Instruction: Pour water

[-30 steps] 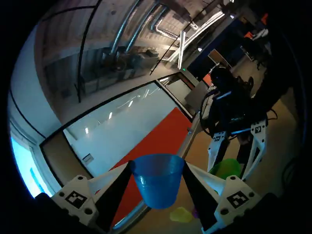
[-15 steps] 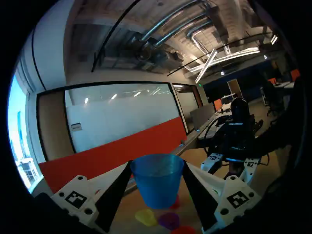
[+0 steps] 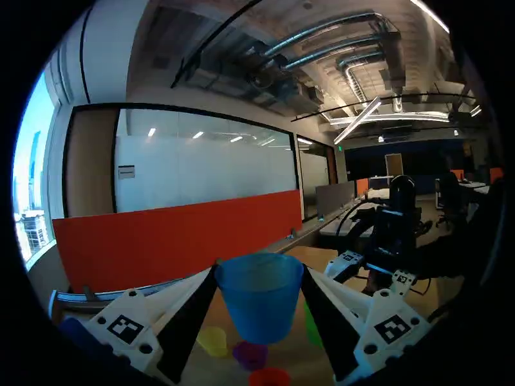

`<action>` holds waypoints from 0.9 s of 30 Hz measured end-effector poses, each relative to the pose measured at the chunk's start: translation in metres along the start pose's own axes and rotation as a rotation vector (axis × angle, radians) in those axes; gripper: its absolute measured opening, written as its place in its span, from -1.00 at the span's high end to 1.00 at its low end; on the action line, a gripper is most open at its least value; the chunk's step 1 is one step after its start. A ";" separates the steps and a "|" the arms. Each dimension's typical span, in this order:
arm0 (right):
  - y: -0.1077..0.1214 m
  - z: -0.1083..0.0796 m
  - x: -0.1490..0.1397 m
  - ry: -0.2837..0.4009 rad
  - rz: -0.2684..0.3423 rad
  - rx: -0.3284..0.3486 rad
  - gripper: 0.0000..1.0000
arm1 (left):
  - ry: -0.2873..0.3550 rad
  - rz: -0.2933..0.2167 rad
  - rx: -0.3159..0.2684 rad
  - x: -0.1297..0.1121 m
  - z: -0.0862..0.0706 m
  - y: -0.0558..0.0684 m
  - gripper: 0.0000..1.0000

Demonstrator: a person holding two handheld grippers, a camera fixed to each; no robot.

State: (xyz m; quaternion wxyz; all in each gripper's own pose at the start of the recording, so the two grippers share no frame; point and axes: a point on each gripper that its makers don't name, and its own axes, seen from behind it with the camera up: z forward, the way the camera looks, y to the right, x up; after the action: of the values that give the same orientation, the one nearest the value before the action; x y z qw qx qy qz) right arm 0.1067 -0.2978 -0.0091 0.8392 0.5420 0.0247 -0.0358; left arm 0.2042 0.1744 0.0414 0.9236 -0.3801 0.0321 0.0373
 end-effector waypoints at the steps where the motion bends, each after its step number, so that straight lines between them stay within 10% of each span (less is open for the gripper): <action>1: 0.001 -0.001 -0.001 -0.004 0.000 -0.002 -0.82 | -0.011 0.006 0.001 -0.003 -0.001 0.001 -0.79; 27: 0.014 -0.035 -0.023 -0.119 0.001 -0.026 -0.83 | -0.215 0.065 -0.016 -0.080 -0.019 0.016 -0.79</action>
State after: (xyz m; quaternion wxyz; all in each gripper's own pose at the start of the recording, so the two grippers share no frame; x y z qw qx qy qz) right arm 0.0852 -0.2592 -0.0095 0.8461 0.5282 -0.0252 -0.0670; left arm 0.1228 0.1686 0.0236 0.9169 -0.3802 -0.0553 0.1082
